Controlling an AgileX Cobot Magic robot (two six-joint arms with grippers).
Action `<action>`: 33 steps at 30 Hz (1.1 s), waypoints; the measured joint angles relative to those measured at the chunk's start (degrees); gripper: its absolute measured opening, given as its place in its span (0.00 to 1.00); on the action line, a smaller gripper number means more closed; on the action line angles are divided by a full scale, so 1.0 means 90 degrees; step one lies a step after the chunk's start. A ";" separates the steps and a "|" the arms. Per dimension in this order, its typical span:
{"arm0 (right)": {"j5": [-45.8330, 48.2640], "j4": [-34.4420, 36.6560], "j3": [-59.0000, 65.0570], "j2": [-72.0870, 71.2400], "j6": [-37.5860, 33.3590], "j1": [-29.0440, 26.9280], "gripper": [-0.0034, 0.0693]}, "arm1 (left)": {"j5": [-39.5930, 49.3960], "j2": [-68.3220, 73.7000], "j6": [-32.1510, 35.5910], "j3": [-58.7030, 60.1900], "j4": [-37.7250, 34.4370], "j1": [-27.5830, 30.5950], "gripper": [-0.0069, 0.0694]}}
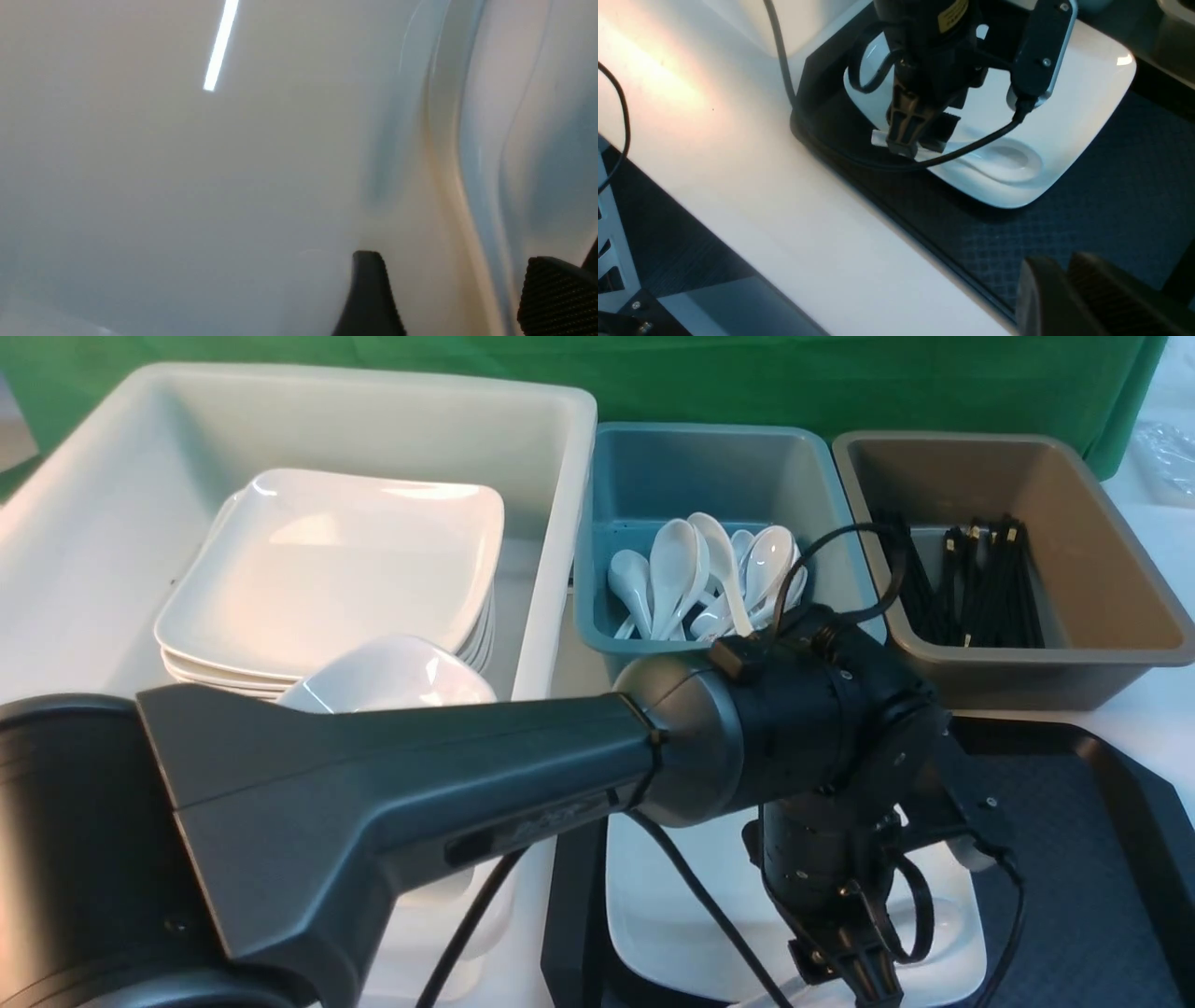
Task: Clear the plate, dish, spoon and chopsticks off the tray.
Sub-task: Use the left arm to grab a soup spoon from the plate
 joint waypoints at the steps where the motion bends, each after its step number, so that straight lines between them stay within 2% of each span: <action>1: 0.0000 0.0000 0.0000 0.0000 0.0000 0.0000 0.19 | -0.0008 0.0000 0.0007 0.0000 -0.0040 0.0000 0.63; 7: 0.0000 0.0017 0.0000 0.0000 -0.0006 0.0000 0.20 | 0.0006 0.0000 0.0094 0.0000 -0.0335 0.0005 0.63; 14: 0.0000 0.0076 0.0000 0.0000 -0.0006 0.0000 0.20 | -0.0250 0.0000 0.0098 0.0000 -0.0007 0.0112 0.63; 23: 0.0000 0.0151 0.0000 0.0000 -0.0020 0.0000 0.21 | -0.0176 0.0011 0.0105 0.0000 -0.0485 0.0180 0.63; 33: 0.0000 0.0169 0.0000 0.0000 -0.0025 0.0000 0.22 | -0.0183 0.0315 0.0121 0.0000 -0.0265 0.0180 0.63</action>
